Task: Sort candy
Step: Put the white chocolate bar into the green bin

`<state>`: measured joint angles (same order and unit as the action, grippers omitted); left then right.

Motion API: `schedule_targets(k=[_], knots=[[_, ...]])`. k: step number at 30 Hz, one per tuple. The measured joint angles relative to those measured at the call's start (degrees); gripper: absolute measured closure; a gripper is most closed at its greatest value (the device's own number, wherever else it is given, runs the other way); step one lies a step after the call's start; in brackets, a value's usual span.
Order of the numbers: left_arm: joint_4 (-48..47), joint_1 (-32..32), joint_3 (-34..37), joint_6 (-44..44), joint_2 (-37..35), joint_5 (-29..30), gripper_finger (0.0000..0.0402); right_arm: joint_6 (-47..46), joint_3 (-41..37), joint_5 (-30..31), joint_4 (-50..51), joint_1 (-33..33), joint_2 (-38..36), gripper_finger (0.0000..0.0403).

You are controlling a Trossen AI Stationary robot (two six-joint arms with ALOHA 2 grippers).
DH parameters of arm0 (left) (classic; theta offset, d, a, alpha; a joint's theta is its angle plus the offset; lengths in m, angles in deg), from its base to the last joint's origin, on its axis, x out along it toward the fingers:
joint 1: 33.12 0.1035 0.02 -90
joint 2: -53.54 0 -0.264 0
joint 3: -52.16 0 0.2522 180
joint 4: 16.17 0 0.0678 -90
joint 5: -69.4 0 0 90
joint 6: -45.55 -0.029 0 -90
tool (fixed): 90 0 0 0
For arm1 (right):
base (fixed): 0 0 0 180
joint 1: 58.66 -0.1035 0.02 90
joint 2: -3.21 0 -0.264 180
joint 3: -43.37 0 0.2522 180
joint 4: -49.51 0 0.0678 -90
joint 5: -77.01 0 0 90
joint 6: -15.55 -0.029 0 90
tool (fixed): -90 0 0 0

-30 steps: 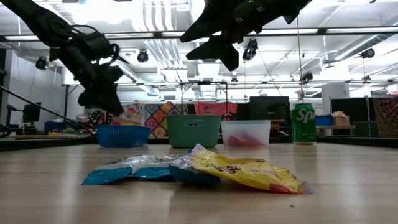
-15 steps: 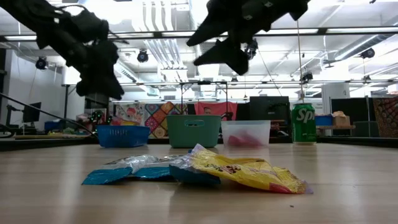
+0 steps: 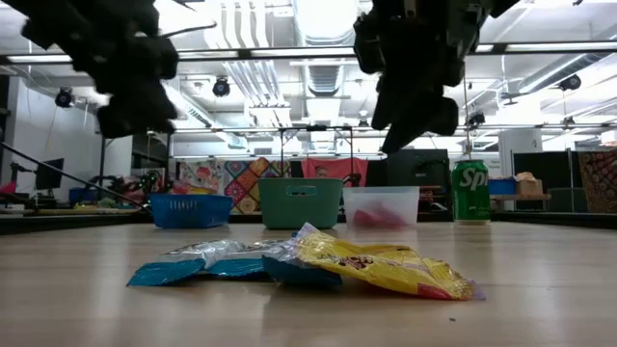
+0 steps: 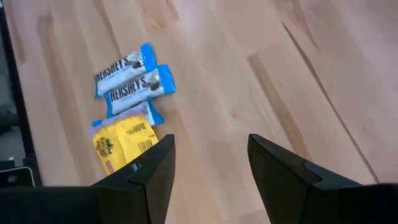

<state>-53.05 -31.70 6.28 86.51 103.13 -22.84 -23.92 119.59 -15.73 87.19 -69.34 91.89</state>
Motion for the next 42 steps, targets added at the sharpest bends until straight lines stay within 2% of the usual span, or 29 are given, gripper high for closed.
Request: schedule_targets(k=[3,10,15,19,24,31,36,42], knots=[[-5.0,-8.8,-1.3,9.5,2.1,0.0,0.0307,1.3,0.0,0.3,-0.2,-0.2,0.0,0.0211],[-25.6,-26.6,-8.6,35.2,10.4,0.1,0.0307,4.3,0.0,2.2,-0.2,-0.2,0.0,0.0211],[-27.9,-34.7,-13.1,42.3,18.4,1.3,0.0306,5.7,0.0,3.0,-0.2,-0.2,0.0,0.0211],[-28.0,-36.7,-15.1,42.5,25.8,-1.4,0.0288,6.4,0.0,3.0,-0.2,-0.2,0.0,0.0211],[-28.0,-37.3,-17.5,42.0,34.6,-3.3,0.0237,6.6,0.0,2.9,-0.2,-0.2,0.0,0.0211],[-28.0,-38.1,-20.4,40.1,41.5,-3.8,0.0180,7.9,0.0,2.8,-0.2,-0.2,0.0,0.0211],[-27.5,-38.9,-20.4,41.6,45.1,-3.9,0.0180,9.6,0.0,2.8,-0.2,-0.2,0.0,0.0211],[-24.6,-39.5,-20.5,42.3,47.4,-4.2,0.0204,11.0,0.0,2.8,-0.1,-0.2,0.0,0.0211]])
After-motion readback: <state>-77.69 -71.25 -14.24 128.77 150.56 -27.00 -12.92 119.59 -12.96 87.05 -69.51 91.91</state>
